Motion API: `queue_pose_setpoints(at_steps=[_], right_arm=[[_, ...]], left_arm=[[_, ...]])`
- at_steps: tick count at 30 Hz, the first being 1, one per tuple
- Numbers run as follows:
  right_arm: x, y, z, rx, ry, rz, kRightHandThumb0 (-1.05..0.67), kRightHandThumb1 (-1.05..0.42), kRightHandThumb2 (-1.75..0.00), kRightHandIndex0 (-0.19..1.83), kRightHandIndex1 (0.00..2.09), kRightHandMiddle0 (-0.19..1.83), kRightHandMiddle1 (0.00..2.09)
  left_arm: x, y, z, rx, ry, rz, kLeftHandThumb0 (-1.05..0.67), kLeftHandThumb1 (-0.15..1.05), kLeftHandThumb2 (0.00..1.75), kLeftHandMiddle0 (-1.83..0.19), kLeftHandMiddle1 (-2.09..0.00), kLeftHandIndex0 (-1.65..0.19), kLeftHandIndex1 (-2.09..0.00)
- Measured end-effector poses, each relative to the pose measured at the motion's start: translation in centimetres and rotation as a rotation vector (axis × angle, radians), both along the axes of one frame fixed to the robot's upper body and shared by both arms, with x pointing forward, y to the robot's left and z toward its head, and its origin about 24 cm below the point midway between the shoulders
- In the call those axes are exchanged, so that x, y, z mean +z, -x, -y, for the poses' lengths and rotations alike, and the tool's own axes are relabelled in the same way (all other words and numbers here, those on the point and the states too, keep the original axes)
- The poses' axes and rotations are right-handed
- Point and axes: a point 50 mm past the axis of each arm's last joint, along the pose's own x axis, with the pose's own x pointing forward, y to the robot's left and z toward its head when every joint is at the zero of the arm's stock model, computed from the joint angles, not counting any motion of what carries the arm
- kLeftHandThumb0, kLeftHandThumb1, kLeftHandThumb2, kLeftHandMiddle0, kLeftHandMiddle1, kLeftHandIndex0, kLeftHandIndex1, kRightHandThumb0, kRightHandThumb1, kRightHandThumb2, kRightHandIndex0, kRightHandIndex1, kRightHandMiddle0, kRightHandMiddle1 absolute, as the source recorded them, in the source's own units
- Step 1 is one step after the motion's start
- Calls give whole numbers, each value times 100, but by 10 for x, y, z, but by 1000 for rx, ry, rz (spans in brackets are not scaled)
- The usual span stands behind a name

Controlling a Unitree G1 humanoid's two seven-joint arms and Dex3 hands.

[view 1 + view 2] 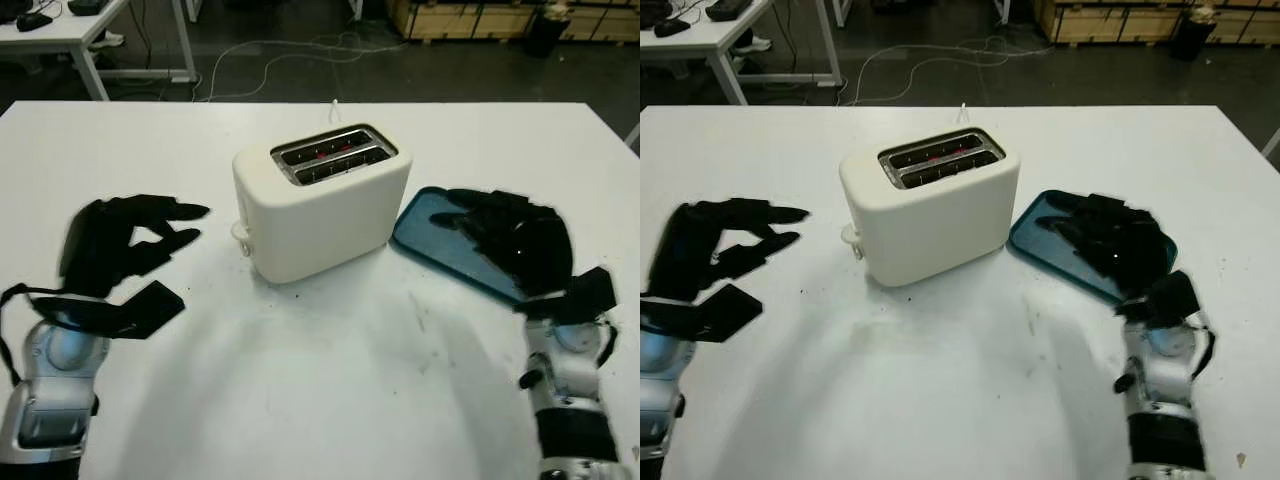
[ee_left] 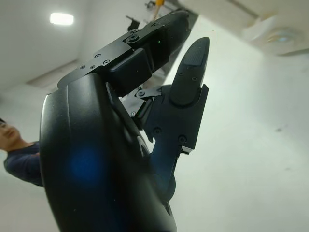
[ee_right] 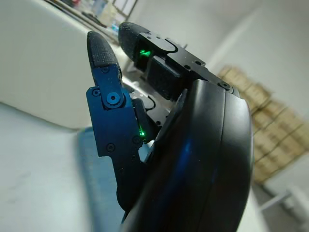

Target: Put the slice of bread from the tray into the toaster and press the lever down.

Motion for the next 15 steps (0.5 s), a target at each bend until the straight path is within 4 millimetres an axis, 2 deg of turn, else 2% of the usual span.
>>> queue_pose_setpoints(at_steps=[3, 6, 10, 15], right_arm=[[22, -14, 8, -8, 127, 32, -51, -83, 0, 98, 15, 92, 0], [36, -30, 10, -19, 274, 25, -50, -81, 0, 96, 12, 92, 0], [43, -48, 6, -26, 503, -21, -50, -80, 0, 94, 8, 90, 0], [51, -64, -3, -20, 723, -12, -57, -79, 0, 99, 10, 91, 1]], left_arm=[[14, -5, -4, -11, -90, -16, -41, 84, 0, -80, -106, -113, 0], [32, -15, -8, -23, -166, -24, -43, 82, 0, -83, -97, -113, 0], [50, -32, -13, -19, -282, -79, -44, 80, 0, -100, -67, -117, -2], [59, -47, -9, -48, -373, -118, -41, 79, 0, -108, -65, -121, -3]])
